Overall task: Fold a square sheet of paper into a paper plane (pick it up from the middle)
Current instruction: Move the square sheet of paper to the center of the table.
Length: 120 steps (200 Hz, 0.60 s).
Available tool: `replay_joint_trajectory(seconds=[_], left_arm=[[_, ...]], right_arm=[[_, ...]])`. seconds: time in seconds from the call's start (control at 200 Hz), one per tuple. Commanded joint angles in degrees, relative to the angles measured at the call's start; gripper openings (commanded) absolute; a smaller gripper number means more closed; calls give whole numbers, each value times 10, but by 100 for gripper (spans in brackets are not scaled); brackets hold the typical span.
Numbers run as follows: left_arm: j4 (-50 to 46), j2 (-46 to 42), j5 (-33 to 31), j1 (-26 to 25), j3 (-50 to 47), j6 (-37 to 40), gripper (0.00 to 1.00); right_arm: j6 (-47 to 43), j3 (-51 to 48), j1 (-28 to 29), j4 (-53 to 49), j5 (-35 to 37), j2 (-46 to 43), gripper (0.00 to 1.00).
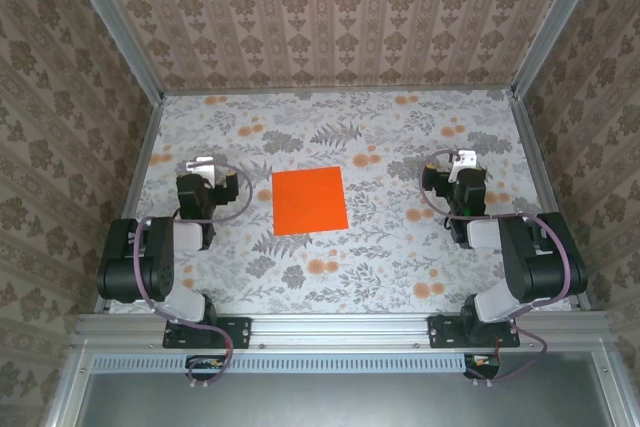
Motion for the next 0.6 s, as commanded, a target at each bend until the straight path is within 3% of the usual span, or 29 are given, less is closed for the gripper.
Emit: replay_joint_trajectory(seconds=[0.0,0.595], left_arm=[[4,4,19,2,13,19,100],[0,4,28,6,16,15,100]], right_arm=[[-1,0,1,11,-9,2,100],[-1,1,1,9,-8,4,100]])
